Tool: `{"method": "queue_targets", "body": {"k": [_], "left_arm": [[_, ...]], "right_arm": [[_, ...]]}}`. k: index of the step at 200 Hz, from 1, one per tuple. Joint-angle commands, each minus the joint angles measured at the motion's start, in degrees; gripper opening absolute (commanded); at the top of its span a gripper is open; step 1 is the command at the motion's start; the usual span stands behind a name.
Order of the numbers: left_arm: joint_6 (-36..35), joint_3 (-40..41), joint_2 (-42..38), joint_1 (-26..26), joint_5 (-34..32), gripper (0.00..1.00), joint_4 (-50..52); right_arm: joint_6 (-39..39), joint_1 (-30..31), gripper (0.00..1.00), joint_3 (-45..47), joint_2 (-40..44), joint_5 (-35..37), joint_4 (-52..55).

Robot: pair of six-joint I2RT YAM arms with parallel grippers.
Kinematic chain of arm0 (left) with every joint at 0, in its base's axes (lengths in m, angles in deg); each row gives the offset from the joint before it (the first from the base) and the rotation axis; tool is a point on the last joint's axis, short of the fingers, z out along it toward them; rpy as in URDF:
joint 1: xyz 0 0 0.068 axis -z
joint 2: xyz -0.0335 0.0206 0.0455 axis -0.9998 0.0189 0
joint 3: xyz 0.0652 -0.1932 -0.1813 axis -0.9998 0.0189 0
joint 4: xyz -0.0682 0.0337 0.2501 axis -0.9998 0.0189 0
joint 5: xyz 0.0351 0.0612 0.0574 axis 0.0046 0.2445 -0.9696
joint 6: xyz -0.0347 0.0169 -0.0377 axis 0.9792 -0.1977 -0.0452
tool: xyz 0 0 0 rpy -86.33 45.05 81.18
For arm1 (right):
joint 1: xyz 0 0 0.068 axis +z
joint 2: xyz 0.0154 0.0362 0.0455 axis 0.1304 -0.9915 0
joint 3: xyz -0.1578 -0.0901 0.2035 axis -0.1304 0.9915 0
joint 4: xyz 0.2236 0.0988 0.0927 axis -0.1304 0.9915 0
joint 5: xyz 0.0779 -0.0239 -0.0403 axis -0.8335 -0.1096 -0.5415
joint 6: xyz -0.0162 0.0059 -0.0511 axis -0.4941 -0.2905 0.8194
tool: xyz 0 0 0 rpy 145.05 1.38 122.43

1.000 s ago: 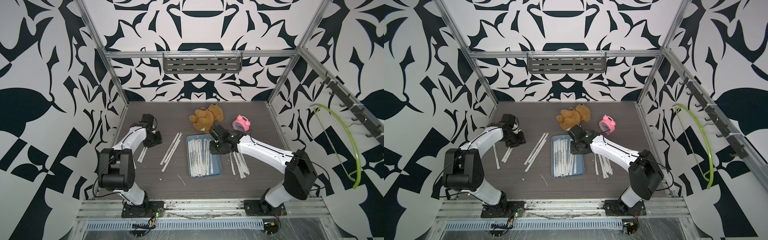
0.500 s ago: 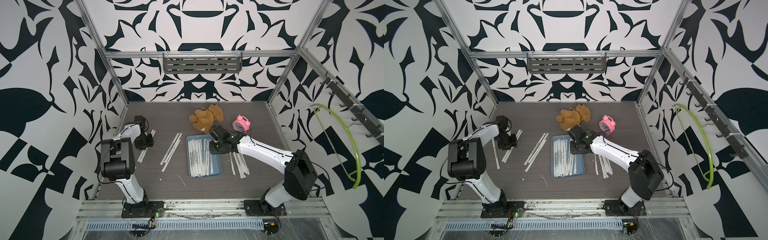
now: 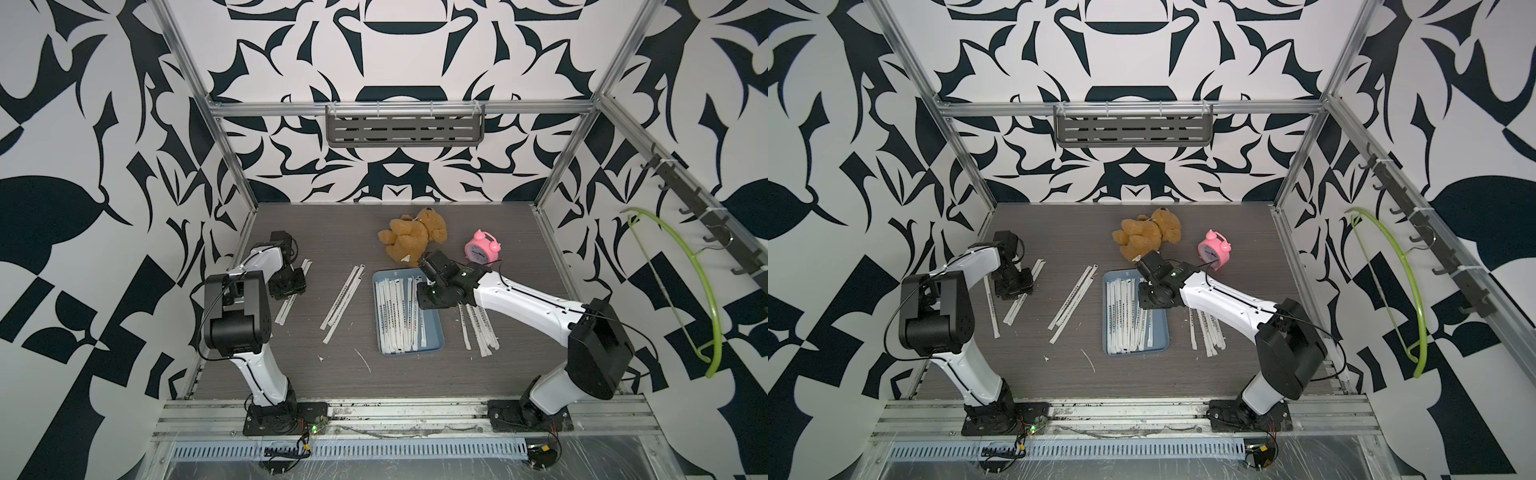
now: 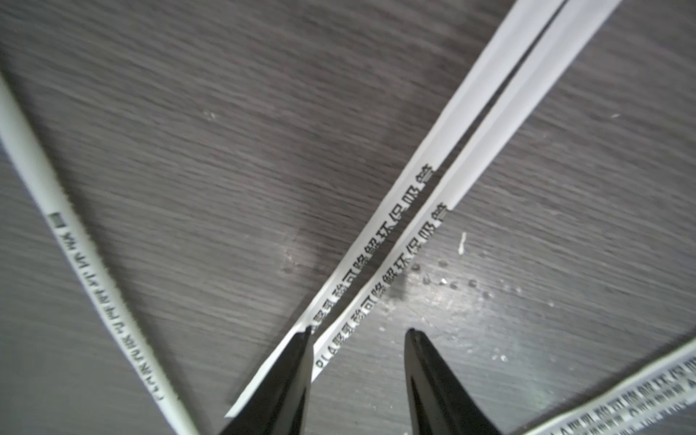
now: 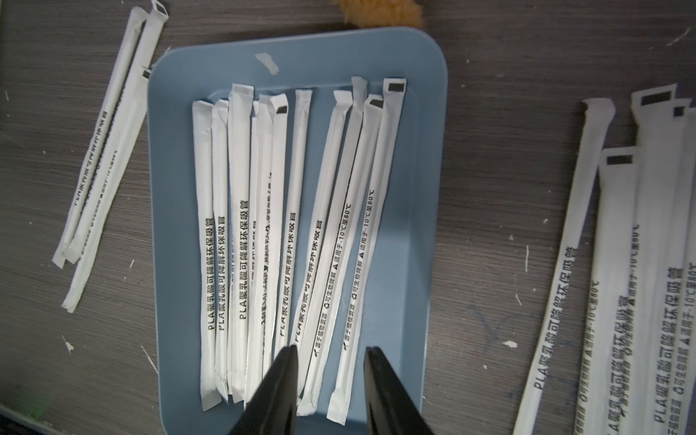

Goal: Put the straws into the storage box
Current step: Pick up the straw from the center of the board.

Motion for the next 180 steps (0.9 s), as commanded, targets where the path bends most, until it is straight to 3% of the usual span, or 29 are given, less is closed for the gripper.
{"method": "queue_targets", "body": {"k": [1, 36, 112, 180], "left_arm": [[0.52, -0.27, 1.23, 0.13, 0.48, 0.45, -0.34], [1.53, -0.35, 1.78, 1.22, 1.3, 0.42, -0.6], [3.77, 0.6, 2.81, 3.8, 1.48, 0.26, -0.21], [3.12, -0.49, 0.77, 5.51, 1.12, 0.13, 1.67]], "right_arm": [[0.23, 0.33, 0.35, -0.55, -0.19, 0.06, -0.33], [-0.31, 0.35, 0.35, 1.05, -0.07, -0.02, -0.87], [0.63, 0.42, 0.34, 2.69, 0.28, 1.51, -1.78], [1.9, 0.2, 0.34, -2.2, -3.22, -1.17, -1.26]]}}
